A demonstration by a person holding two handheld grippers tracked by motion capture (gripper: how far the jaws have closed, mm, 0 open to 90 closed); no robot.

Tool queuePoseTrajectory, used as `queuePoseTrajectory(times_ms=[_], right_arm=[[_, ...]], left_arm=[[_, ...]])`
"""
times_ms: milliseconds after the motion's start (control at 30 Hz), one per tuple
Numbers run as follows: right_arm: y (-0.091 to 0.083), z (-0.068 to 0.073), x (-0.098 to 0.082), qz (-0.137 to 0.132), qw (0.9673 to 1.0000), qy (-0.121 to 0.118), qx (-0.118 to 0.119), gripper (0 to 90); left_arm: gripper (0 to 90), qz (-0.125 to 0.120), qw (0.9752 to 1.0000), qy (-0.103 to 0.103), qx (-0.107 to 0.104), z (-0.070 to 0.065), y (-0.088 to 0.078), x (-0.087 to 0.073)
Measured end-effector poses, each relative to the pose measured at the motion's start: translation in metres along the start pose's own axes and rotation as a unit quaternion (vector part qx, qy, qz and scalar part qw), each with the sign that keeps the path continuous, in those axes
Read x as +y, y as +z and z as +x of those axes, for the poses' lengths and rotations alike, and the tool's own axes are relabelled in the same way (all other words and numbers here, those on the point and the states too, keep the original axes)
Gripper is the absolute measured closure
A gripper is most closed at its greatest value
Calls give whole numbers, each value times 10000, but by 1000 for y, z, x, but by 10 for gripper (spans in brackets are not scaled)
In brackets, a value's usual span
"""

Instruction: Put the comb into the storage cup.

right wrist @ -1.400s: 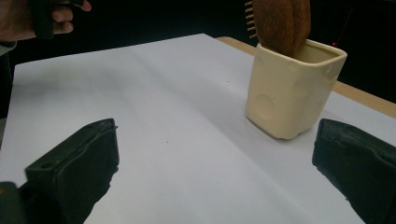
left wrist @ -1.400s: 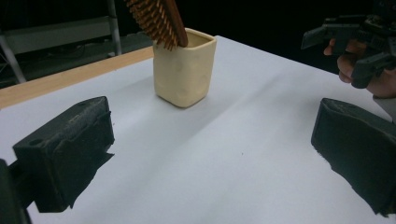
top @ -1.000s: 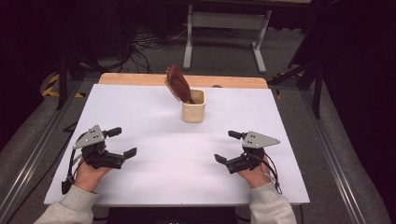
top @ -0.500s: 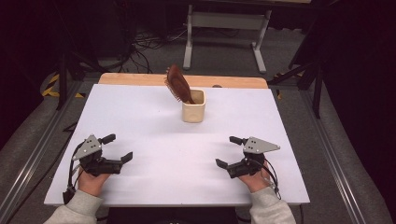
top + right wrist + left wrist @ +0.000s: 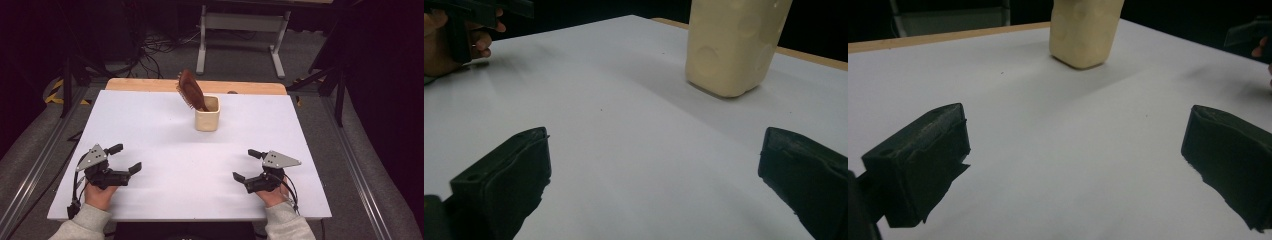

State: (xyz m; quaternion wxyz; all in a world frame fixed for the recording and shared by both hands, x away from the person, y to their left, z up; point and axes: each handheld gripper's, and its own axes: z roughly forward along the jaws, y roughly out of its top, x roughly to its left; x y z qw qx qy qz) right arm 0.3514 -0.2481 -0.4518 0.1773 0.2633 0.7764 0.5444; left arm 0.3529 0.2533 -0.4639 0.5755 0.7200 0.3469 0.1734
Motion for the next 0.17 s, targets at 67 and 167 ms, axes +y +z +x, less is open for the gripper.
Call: queuePoseTrajectory(times_ms=[67, 167], right_arm=[[0, 0, 0, -3, 10000, 8, -4, 13], [-1, 0, 0, -11, 10000, 13, -15, 13]], left_arm=[[2, -62, 9999, -97, -1, 2, -2, -1], [2, -67, 10000, -30, 45, 1, -1, -1]])
